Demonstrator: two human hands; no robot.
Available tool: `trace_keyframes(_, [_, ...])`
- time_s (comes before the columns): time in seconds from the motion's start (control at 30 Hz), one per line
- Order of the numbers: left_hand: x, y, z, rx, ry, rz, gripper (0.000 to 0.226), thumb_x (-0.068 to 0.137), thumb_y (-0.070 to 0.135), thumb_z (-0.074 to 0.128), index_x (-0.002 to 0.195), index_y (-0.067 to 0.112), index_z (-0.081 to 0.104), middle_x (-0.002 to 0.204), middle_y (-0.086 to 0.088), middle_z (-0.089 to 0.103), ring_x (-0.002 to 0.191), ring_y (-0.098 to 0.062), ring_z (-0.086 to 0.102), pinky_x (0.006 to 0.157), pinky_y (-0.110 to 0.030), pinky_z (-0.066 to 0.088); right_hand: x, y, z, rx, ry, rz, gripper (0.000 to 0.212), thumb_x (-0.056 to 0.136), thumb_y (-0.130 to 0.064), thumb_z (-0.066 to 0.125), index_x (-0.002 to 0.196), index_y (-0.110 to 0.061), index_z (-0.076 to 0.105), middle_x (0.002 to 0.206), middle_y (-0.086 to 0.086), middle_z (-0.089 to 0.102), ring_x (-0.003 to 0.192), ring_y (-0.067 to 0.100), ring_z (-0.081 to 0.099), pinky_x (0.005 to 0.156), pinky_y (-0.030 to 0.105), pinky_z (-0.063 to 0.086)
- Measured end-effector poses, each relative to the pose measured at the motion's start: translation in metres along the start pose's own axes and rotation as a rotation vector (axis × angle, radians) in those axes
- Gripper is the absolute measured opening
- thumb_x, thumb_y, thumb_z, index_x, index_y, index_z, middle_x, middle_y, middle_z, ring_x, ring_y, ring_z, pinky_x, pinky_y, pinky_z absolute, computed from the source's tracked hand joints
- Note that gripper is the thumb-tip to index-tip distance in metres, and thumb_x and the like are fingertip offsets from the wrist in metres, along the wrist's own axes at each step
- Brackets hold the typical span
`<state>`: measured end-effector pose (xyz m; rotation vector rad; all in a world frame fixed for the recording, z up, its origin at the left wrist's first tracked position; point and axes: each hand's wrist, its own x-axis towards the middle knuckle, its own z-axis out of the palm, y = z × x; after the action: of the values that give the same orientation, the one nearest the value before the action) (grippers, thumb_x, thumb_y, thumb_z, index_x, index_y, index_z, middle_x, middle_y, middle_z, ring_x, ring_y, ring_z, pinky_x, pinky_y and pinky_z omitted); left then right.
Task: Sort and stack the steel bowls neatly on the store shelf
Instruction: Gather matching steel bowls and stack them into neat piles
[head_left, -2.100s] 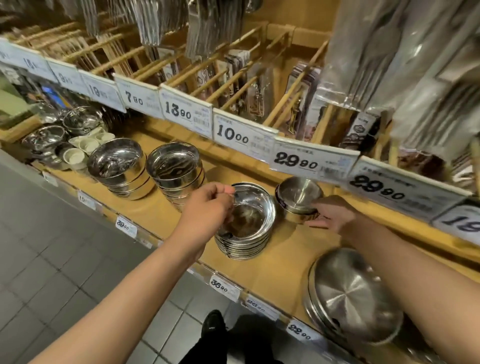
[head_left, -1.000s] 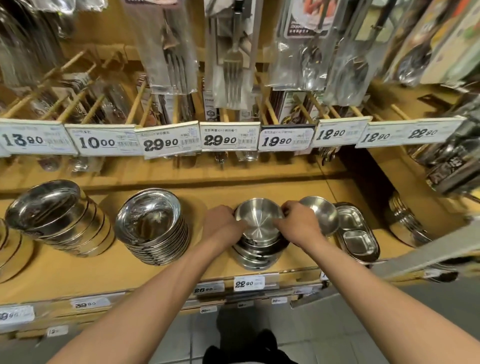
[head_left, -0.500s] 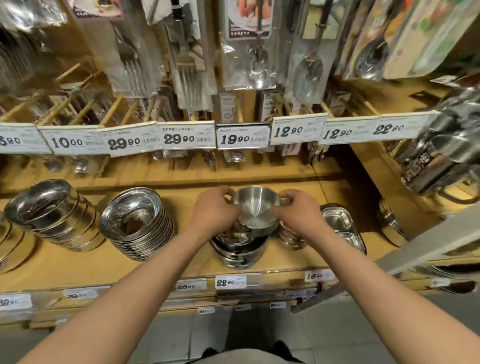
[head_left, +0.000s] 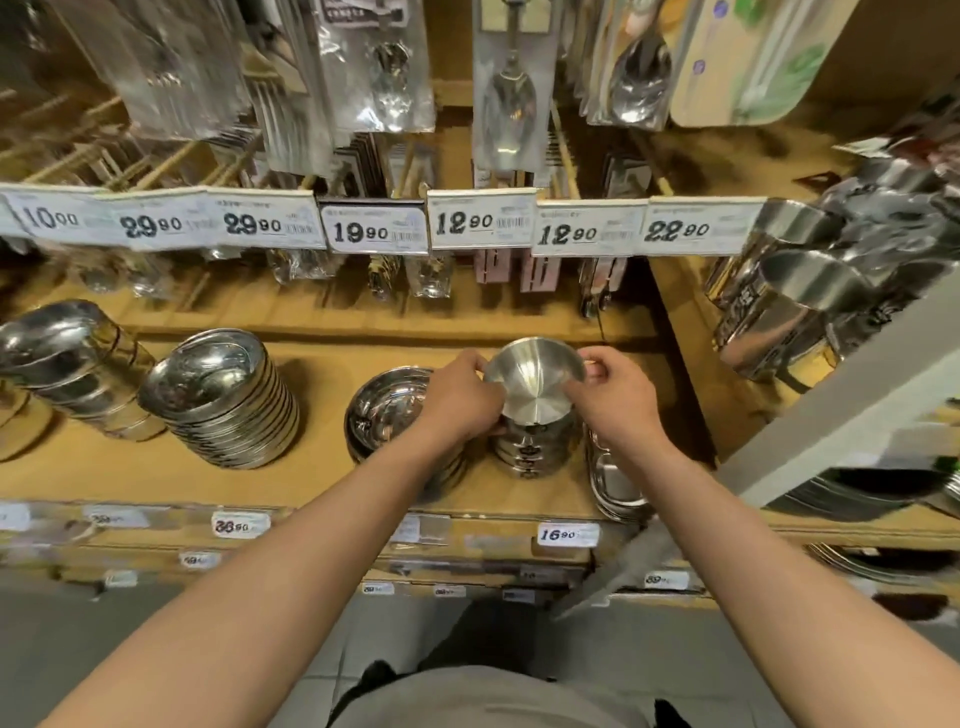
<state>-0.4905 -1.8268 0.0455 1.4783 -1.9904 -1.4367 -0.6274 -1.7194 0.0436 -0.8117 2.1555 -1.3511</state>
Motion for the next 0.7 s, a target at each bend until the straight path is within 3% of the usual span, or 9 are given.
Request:
trace_keyframes(0.1, [0.008, 0.002, 0.005, 0.064, 0.043, 0.006, 0.014, 0.094, 0.013, 0.06, 0.107, 0.018, 0.063, 0.105, -0.008, 0.068, 0.082, -0.028, 0.075, 0.078, -0.046, 0.064, 0.004, 0.009, 0.005, 0.051, 0.021, 0.027, 0.012, 0.085, -0.015, 0.072, 0.084, -0.021, 0.062, 0.085, -0.007, 0.064, 0.077, 0.008, 0.058, 0.065, 0.025, 0.046])
trace_keyframes(0.27, [0.014, -0.005, 0.012, 0.142, 0.081, -0.032, 0.035, 0.093, 0.019, 0.067, 0.127, 0.014, 0.064, 0.118, -0.013, 0.068, 0.096, -0.032, 0.072, 0.084, -0.046, 0.062, 0.011, 0.021, 0.012, 0.021, -0.016, 0.071, 0.009, 0.089, -0.016, 0.068, 0.098, -0.014, 0.068, 0.09, 0.0, 0.07, 0.087, 0.018, 0.065, 0.074, 0.033, 0.053])
trace_keyframes(0.4, [0.011, -0.014, 0.017, 0.241, 0.101, -0.023, 0.041, 0.092, 0.018, 0.064, 0.133, 0.012, 0.065, 0.12, -0.014, 0.072, 0.104, -0.033, 0.071, 0.091, -0.045, 0.059, 0.011, 0.028, 0.015, -0.003, -0.039, 0.072, 0.016, 0.088, -0.009, 0.064, 0.101, -0.013, 0.072, 0.089, -0.002, 0.07, 0.088, 0.02, 0.065, 0.069, 0.029, 0.051])
trace_keyframes(0.53, [0.011, -0.017, 0.02, 0.198, 0.107, -0.051, 0.035, 0.091, 0.01, 0.061, 0.125, 0.004, 0.07, 0.117, -0.018, 0.072, 0.103, -0.036, 0.07, 0.09, -0.047, 0.06, 0.014, 0.029, 0.016, -0.08, -0.032, 0.04, 0.014, 0.086, -0.008, 0.063, 0.094, -0.007, 0.074, 0.089, 0.009, 0.074, 0.09, 0.031, 0.067, 0.081, 0.047, 0.057])
trace_keyframes(0.7, [0.014, -0.017, 0.018, 0.201, 0.098, -0.051, 0.024, 0.091, 0.012, 0.061, 0.108, 0.005, 0.076, 0.1, -0.016, 0.075, 0.092, -0.034, 0.073, 0.085, -0.046, 0.062, 0.014, 0.031, 0.016, -0.107, -0.039, 0.031, 0.015, 0.087, -0.011, 0.062, 0.093, -0.009, 0.075, 0.087, 0.008, 0.074, 0.089, 0.031, 0.067, 0.079, 0.045, 0.055])
